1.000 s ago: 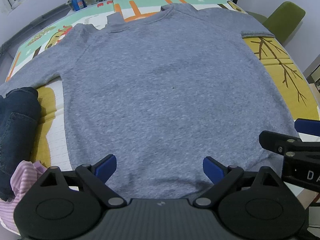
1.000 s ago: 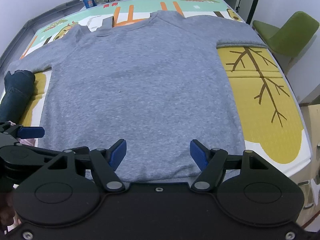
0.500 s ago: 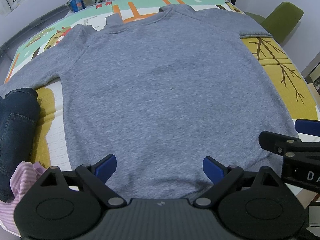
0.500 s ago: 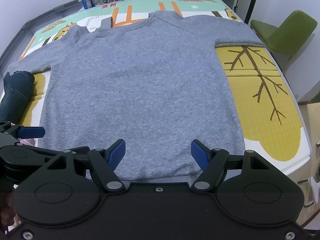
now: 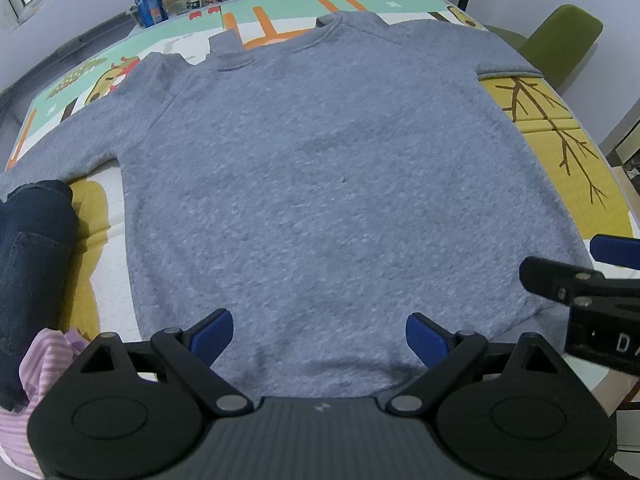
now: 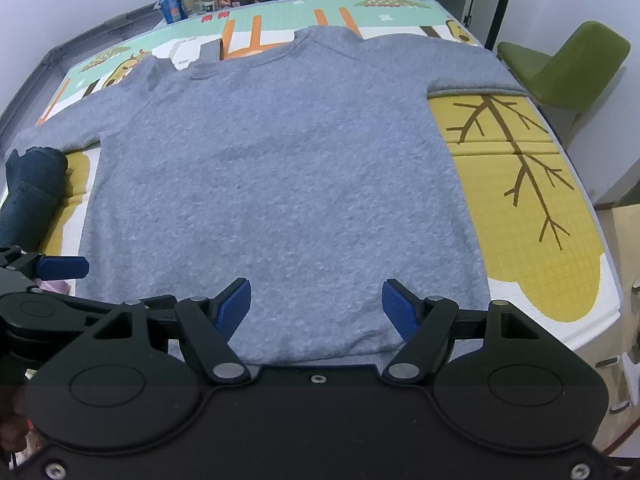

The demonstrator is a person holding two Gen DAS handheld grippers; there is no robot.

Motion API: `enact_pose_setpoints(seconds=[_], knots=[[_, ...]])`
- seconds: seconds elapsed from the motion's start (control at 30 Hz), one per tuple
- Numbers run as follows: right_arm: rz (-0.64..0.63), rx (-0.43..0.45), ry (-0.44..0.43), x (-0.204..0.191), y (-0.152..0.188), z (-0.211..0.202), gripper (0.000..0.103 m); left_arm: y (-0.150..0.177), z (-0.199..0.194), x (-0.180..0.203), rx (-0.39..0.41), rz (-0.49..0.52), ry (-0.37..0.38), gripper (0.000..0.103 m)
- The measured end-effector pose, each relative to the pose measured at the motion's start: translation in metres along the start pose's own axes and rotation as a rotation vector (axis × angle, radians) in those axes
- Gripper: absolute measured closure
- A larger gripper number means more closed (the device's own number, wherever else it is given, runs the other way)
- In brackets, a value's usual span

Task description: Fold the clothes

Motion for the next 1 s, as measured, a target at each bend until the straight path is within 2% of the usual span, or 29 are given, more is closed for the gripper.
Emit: enact_pose_setpoints(seconds=[0.2, 0.37, 0.67, 0.87, 1.0], knots=[[0.047, 0.048, 0.020, 0.022, -0.014, -0.006, 0.032, -0.018, 0.000, 0.010, 0.029, 0.000, 0.000, 0.008], [0.117, 0.076, 0.055, 0.068, -0.033, -0.005, 0.032, -0.044, -0.003, 0.031, 0.063, 0.014, -0.011, 0.008], [0.156, 0.116, 0.044, 0.168, -0.094, 0.013, 0.032, -0.102, 0.013, 0.092, 0.084, -0.029, -0.022, 0.008], [0.156, 0.148, 0.100, 0.247, -0.142, 0.041, 0.032, -0.140, 0.038, 0.125, 0.094, -0.070, -0.025, 0.008], [0.162, 0.171, 0.098, 0.294, -0.170, 0.061, 0.032, -0.167, 0.051, 0.145, 0.120, -0.073, -0.022, 0.009]])
Point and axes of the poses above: each gripper's, at about its wrist camera, not at the fingertips, and z roughly the way its jaws point, x to its right, y to its underside, the point moved 7 cm from there along z, roughly the way its jaws point, and after that the axes turned 5 degrees about z, right-handed, at the moved point
